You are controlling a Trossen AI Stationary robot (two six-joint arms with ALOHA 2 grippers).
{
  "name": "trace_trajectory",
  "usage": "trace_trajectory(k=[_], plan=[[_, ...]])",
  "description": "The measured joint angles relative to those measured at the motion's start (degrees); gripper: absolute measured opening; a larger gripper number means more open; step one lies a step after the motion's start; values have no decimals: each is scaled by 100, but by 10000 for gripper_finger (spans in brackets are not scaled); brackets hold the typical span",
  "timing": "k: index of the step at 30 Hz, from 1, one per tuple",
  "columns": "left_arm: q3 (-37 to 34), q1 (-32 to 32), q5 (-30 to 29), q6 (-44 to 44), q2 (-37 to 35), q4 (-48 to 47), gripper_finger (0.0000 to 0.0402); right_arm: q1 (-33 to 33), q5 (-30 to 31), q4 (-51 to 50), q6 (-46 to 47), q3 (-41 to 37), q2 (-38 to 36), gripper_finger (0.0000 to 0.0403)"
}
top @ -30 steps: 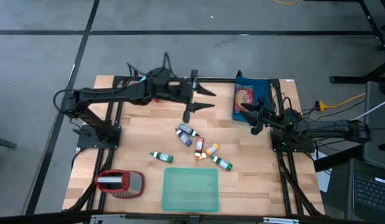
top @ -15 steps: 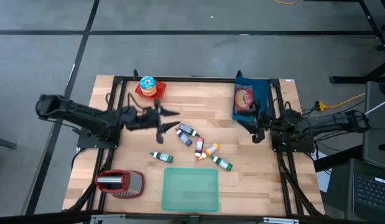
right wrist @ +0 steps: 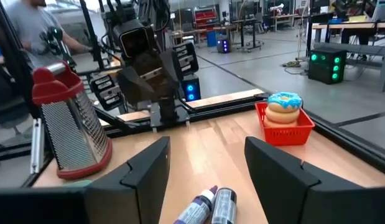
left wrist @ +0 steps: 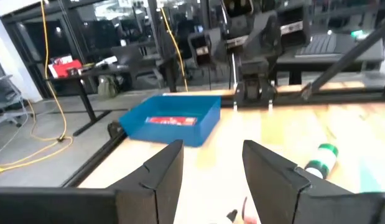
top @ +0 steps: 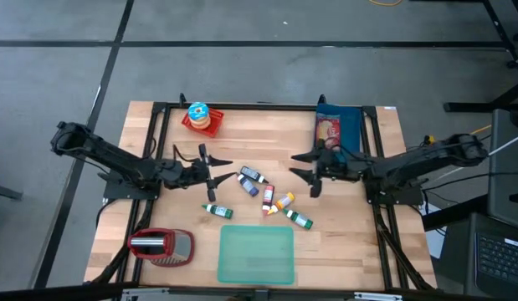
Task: Pick & Place Food Item
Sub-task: Put the left green food coloring bottle into the green bin
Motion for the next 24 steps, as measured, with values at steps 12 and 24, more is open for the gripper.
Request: trace_trajectory(k=[12,24], plan=[[0,-196,365,-1049,-7,-1953,162,-5,-24,-271,-222,463,397,210],[0,-825,1519,-2372,-7,-3339,162,-5,-26,-234,-162,463,397,210]])
